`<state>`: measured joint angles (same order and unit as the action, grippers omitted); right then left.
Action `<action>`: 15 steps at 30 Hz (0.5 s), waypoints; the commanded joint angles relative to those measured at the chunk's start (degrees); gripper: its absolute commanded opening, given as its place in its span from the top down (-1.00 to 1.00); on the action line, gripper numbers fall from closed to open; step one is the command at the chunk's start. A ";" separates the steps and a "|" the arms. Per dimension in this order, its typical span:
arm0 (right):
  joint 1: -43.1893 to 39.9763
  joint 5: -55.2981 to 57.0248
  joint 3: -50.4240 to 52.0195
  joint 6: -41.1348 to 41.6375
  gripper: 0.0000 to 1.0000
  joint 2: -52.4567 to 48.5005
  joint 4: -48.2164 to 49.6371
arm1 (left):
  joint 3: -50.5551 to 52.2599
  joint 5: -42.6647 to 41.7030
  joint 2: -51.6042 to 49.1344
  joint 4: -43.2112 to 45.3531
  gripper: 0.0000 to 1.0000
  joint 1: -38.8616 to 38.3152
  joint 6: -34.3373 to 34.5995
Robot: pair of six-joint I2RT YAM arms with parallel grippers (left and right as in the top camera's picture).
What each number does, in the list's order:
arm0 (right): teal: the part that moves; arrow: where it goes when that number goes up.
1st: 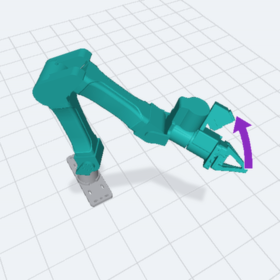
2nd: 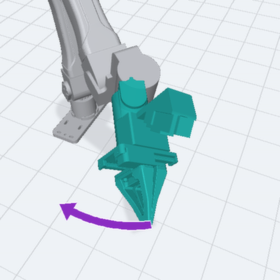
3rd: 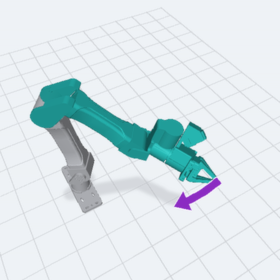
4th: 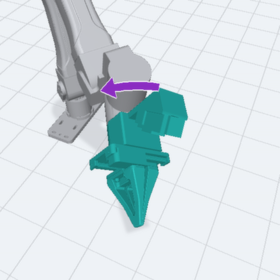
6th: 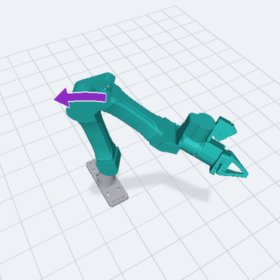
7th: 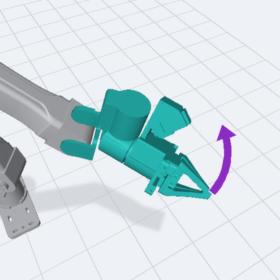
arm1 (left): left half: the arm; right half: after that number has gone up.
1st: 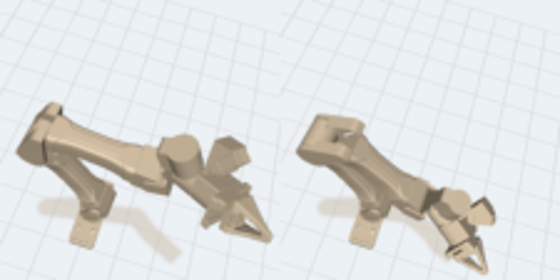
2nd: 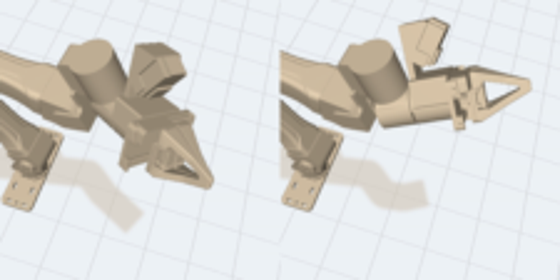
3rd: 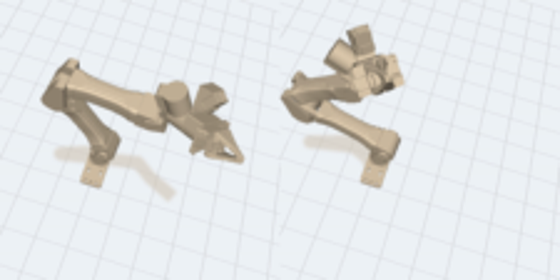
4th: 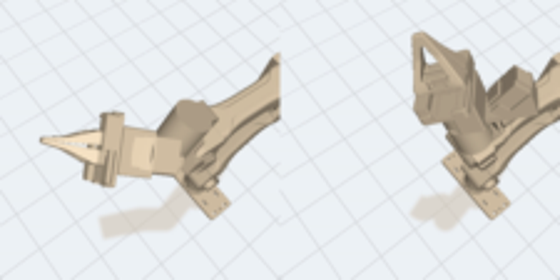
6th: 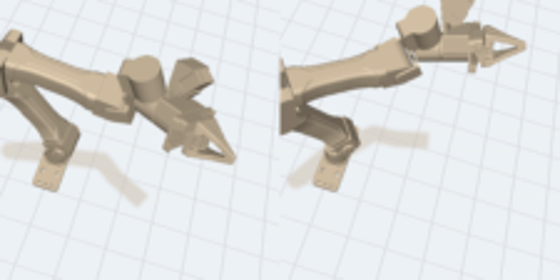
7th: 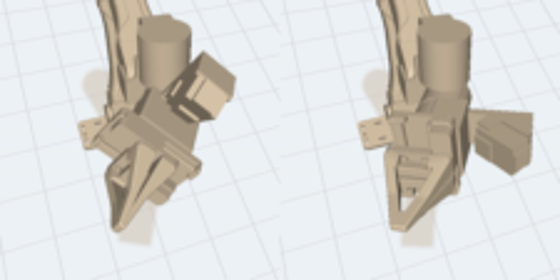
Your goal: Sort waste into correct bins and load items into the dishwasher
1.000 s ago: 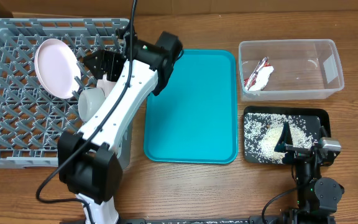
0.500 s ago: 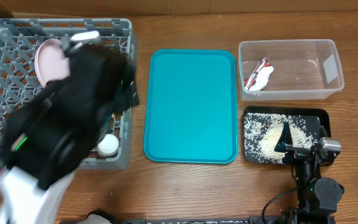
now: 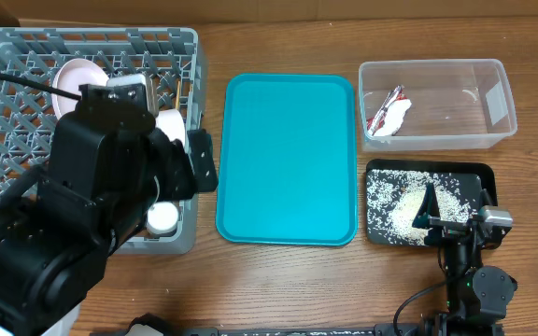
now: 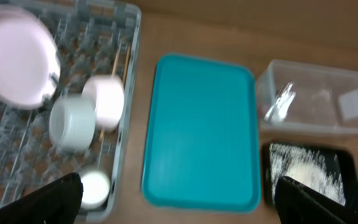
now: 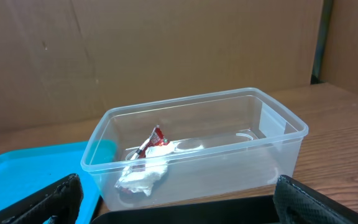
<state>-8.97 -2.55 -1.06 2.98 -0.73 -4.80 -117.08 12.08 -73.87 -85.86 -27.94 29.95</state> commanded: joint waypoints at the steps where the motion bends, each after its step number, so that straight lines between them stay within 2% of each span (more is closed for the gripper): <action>1: -0.20 0.28 0.59 0.42 -1.00 0.55 0.20 | 4.28 1.81 0.39 7.72 -1.00 -0.22 -8.11; 5: -0.20 0.31 0.59 0.42 -1.00 0.55 0.20 | 13.90 -2.64 5.55 22.40 -1.00 -0.04 -16.74; 12: -0.20 0.28 0.59 0.42 -1.00 0.55 0.20 | 39.30 -11.15 21.88 43.21 -1.00 7.10 -18.01; 15: -0.20 0.28 0.59 0.42 -1.00 0.55 0.20 | 50.75 -13.92 29.57 52.65 -1.00 9.46 -21.68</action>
<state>-8.97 -2.55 -1.06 3.03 -0.73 -4.75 -75.11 3.33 -50.68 -37.82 -20.47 13.43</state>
